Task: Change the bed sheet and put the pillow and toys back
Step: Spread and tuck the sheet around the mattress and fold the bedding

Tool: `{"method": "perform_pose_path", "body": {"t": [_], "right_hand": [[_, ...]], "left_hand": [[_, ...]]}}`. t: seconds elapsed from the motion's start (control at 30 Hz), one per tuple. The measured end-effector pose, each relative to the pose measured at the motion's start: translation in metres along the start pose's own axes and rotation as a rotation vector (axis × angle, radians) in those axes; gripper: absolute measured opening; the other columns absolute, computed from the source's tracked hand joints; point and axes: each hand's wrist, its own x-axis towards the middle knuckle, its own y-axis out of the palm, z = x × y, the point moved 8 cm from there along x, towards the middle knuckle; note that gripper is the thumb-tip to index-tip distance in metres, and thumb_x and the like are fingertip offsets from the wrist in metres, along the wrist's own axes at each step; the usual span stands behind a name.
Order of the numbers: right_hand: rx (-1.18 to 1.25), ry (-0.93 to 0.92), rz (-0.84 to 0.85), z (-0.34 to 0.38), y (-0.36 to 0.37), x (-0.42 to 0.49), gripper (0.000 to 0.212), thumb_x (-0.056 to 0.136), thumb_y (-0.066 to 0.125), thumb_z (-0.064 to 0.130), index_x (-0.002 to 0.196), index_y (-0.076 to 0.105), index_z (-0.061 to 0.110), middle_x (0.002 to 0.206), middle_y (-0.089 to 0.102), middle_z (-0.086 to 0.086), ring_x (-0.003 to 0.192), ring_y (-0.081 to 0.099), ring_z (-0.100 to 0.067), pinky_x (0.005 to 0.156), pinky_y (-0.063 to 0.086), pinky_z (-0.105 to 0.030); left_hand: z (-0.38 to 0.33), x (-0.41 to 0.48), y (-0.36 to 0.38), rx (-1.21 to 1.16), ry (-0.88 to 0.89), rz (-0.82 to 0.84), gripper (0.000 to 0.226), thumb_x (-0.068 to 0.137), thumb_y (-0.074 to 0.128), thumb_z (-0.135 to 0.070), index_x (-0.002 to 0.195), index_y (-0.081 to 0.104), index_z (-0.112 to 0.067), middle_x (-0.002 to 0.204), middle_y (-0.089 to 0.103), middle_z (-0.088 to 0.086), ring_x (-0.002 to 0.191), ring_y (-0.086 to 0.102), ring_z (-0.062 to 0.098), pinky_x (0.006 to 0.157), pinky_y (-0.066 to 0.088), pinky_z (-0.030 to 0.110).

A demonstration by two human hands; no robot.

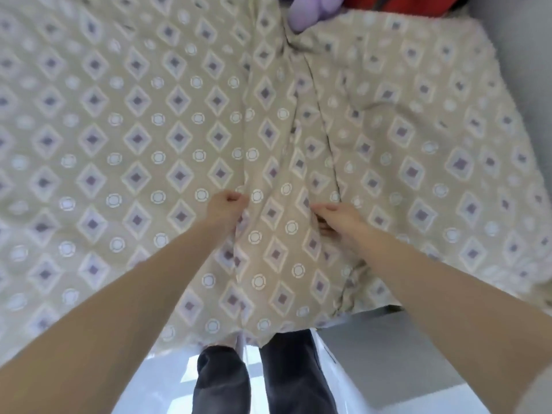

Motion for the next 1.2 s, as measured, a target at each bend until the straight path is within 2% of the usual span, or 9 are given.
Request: {"method": "perform_pose_path", "body": {"t": [0.2, 0.3, 0.5, 0.8, 0.9, 1.0, 1.07, 1.13, 1.2], "right_hand": [[-0.048, -0.060, -0.205, 0.004, -0.020, 0.001, 0.014, 0.084, 0.066, 0.016, 0.072, 0.072, 0.014, 0.078, 0.072, -0.014, 0.072, 0.067, -0.029, 0.080, 0.058, -0.045], [-0.018, -0.069, -0.179, 0.006, -0.023, -0.001, 0.013, 0.084, 0.067, 0.011, 0.071, 0.070, 0.016, 0.078, 0.073, -0.012, 0.072, 0.071, -0.026, 0.072, 0.060, -0.037], [0.025, -0.034, -0.061, 0.009, -0.020, 0.006, 0.017, 0.087, 0.065, 0.008, 0.072, 0.066, 0.015, 0.072, 0.068, -0.006, 0.065, 0.065, -0.018, 0.062, 0.057, -0.027], [-0.230, -0.179, -0.256, 0.013, -0.022, 0.001, 0.028, 0.090, 0.054, 0.018, 0.080, 0.069, -0.004, 0.083, 0.067, -0.026, 0.083, 0.065, -0.042, 0.082, 0.054, -0.049], [-0.300, -0.193, -0.238, 0.018, -0.019, -0.002, 0.033, 0.087, 0.048, 0.019, 0.057, 0.059, 0.010, 0.070, 0.064, -0.018, 0.071, 0.062, -0.033, 0.071, 0.052, -0.040], [-0.268, -0.186, -0.133, 0.037, -0.010, 0.008, 0.031, 0.088, 0.050, 0.022, 0.072, 0.063, -0.001, 0.083, 0.068, -0.024, 0.075, 0.064, -0.038, 0.080, 0.056, -0.048], [-0.283, -0.186, -0.078, 0.057, -0.003, 0.019, 0.031, 0.091, 0.050, 0.026, 0.073, 0.063, 0.004, 0.090, 0.068, -0.022, 0.089, 0.065, -0.038, 0.087, 0.052, -0.050], [-0.234, -0.163, -0.056, 0.076, 0.004, 0.030, 0.028, 0.091, 0.050, 0.023, 0.088, 0.065, -0.001, 0.098, 0.069, -0.022, 0.093, 0.066, -0.037, 0.089, 0.053, -0.050], [-0.150, -0.127, -0.039, 0.094, 0.012, 0.040, 0.019, 0.090, 0.050, 0.018, 0.090, 0.063, 0.004, 0.093, 0.068, -0.018, 0.082, 0.066, -0.032, 0.080, 0.057, -0.041]], "left_hand": [[-0.002, 0.003, -0.026, -0.046, 0.082, -0.230, 0.020, 0.090, 0.063, -0.025, 0.083, 0.052, -0.010, 0.072, 0.053, 0.003, 0.058, 0.051, 0.016, 0.057, 0.045, 0.025], [0.001, 0.004, -0.027, -0.040, 0.050, -0.233, 0.027, 0.088, 0.066, -0.033, 0.088, 0.055, -0.008, 0.076, 0.056, 0.004, 0.059, 0.053, 0.015, 0.061, 0.046, 0.025], [-0.005, 0.006, -0.025, -0.044, 0.063, -0.196, 0.033, 0.088, 0.066, -0.033, 0.064, 0.053, -0.016, 0.058, 0.046, -0.003, 0.051, 0.045, 0.014, 0.046, 0.041, 0.015], [-0.025, -0.003, -0.031, -0.136, 0.211, -0.351, 0.021, 0.085, 0.070, -0.031, 0.071, 0.062, -0.018, 0.062, 0.054, -0.004, 0.048, 0.050, 0.016, 0.038, 0.043, 0.016], [-0.022, 0.003, -0.027, -0.105, 0.164, -0.298, 0.021, 0.085, 0.069, -0.033, 0.078, 0.064, -0.014, 0.065, 0.055, -0.003, 0.055, 0.050, 0.017, 0.045, 0.045, 0.017], [-0.027, 0.011, -0.026, -0.055, 0.092, -0.205, 0.032, 0.082, 0.070, -0.037, 0.101, 0.067, -0.011, 0.082, 0.064, 0.001, 0.071, 0.059, 0.018, 0.065, 0.048, 0.018], [-0.037, 0.016, -0.022, -0.065, 0.058, -0.135, 0.032, 0.084, 0.065, -0.044, 0.101, 0.065, -0.017, 0.103, 0.067, 0.006, 0.075, 0.053, 0.019, 0.084, 0.047, 0.029], [-0.051, 0.021, -0.018, -0.106, 0.046, -0.078, 0.025, 0.088, 0.060, -0.046, 0.094, 0.063, -0.023, 0.097, 0.066, 0.001, 0.104, 0.058, 0.016, 0.088, 0.045, 0.033], [-0.063, 0.026, -0.017, -0.122, 0.023, -0.062, 0.025, 0.091, 0.055, -0.045, 0.087, 0.061, -0.021, 0.076, 0.058, -0.003, 0.069, 0.052, 0.009, 0.076, 0.044, 0.028]]}}
